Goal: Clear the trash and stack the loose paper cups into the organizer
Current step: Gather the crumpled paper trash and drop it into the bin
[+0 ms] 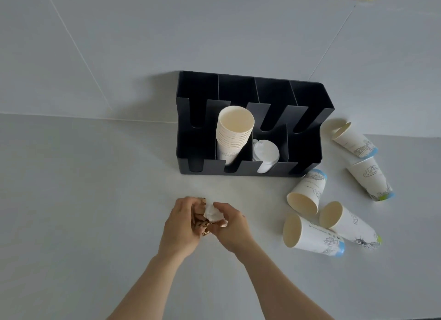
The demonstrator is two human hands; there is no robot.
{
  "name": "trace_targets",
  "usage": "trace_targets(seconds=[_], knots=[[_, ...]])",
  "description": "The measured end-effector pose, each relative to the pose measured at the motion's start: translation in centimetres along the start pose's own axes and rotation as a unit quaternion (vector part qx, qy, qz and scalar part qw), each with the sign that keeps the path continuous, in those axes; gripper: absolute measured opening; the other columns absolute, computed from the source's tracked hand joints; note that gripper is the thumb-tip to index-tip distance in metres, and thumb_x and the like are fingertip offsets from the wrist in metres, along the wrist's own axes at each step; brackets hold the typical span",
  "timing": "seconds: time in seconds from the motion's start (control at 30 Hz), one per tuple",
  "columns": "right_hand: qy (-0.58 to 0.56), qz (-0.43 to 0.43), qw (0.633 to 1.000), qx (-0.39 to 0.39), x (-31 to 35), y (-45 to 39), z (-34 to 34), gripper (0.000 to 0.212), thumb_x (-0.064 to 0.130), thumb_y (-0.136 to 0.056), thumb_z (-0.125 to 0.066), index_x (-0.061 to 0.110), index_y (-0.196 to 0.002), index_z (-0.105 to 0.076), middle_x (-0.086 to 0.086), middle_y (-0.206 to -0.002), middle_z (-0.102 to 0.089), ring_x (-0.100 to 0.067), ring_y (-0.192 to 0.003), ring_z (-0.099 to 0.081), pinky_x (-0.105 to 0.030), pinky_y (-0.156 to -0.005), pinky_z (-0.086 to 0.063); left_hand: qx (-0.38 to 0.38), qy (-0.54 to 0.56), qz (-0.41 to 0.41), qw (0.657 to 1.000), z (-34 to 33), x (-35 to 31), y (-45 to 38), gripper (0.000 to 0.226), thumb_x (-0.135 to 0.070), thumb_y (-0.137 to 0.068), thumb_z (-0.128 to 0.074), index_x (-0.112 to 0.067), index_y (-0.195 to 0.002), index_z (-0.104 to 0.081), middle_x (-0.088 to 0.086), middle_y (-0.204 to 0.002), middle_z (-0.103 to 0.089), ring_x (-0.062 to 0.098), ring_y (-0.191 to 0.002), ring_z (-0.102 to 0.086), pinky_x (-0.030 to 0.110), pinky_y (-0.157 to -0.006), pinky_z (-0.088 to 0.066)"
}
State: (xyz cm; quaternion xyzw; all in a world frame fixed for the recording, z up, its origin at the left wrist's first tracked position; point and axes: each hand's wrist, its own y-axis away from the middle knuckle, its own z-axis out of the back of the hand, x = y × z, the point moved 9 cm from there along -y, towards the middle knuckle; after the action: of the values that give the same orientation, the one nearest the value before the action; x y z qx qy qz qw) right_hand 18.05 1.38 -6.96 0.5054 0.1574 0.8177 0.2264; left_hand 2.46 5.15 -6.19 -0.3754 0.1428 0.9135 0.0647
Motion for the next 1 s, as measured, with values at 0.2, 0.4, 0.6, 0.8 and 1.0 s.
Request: trace_targets(seconds=[0.2, 0.4, 0.6, 0.8, 1.0], knots=[[0.010, 0.001, 1.000, 0.004, -0.5, 0.1, 0.7, 0.066, 0.004, -0.076, -0.086, 0.022, -0.135, -0.062, 0.001, -0.131, -0.052, -0.019, -0.117, -0.060, -0.031, -0.095, -0.054, 0.030, 0.058, 0.044, 0.997, -1.8, 0.1, 0.5, 0.065, -0.011, -0.087, -0.078, -0.034, -0.143, -0.053, -0.010, -0.129, -0.063, 0.013, -0.112, -0.069, 0.035, -0.099, -0.058], [0.014, 0.011, 1.000, -0.001, -1.4, 0.8, 2.3, 0.058, 0.001, -0.073, -0.086, 0.020, -0.126, -0.070, -0.001, -0.112, -0.070, -0.018, -0.099, -0.069, -0.032, -0.084, -0.058, 0.002, 0.116, 0.034, 0.993, -1.9, -1.3, 2.0, 0.055, 0.000, -0.087, -0.074, -0.040, -0.123, -0.068, -0.023, -0.108, -0.074, -0.008, -0.098, -0.069, 0.020, -0.089, -0.060], [-0.001, 0.042, 0.999, 0.018, -0.6, 1.8, 3.5, 0.045, 0.005, -0.070, -0.088, 0.024, -0.110, -0.076, 0.011, -0.101, -0.070, -0.005, -0.087, -0.066, -0.008, -0.060, -0.047, -0.068, 0.133, 0.036, 0.988, -0.4, -3.4, 4.4, 0.063, -0.001, -0.084, -0.079, -0.058, -0.102, -0.058, -0.036, -0.105, -0.069, -0.010, -0.099, -0.068, 0.014, -0.082, -0.058], [0.024, 0.095, 0.992, 0.075, 0.8, 3.6, 3.5, 0.047, 0.006, -0.071, -0.087, 0.027, -0.111, -0.074, 0.008, -0.109, -0.068, -0.010, -0.094, -0.066, -0.022, -0.074, -0.053, -0.138, 0.117, 0.057, 0.982, 0.9, -4.6, 8.3, 0.056, -0.004, -0.082, -0.083, -0.050, -0.108, -0.062, -0.026, -0.102, -0.074, -0.007, -0.102, -0.068, 0.024, -0.085, -0.062], [0.061, 0.154, 0.975, 0.151, 2.5, 6.5, 0.1, 0.041, 0.004, -0.073, -0.085, 0.027, -0.107, -0.076, 0.009, -0.098, -0.073, -0.003, -0.085, -0.067, -0.004, -0.054, -0.045, -0.209, 0.123, 0.116, 0.963, 2.7, -2.5, 14.2, 0.045, -0.006, -0.083, -0.083, -0.036, -0.112, -0.068, -0.024, -0.103, -0.074, -0.007, -0.100, -0.068, 0.025, -0.085, -0.063]])
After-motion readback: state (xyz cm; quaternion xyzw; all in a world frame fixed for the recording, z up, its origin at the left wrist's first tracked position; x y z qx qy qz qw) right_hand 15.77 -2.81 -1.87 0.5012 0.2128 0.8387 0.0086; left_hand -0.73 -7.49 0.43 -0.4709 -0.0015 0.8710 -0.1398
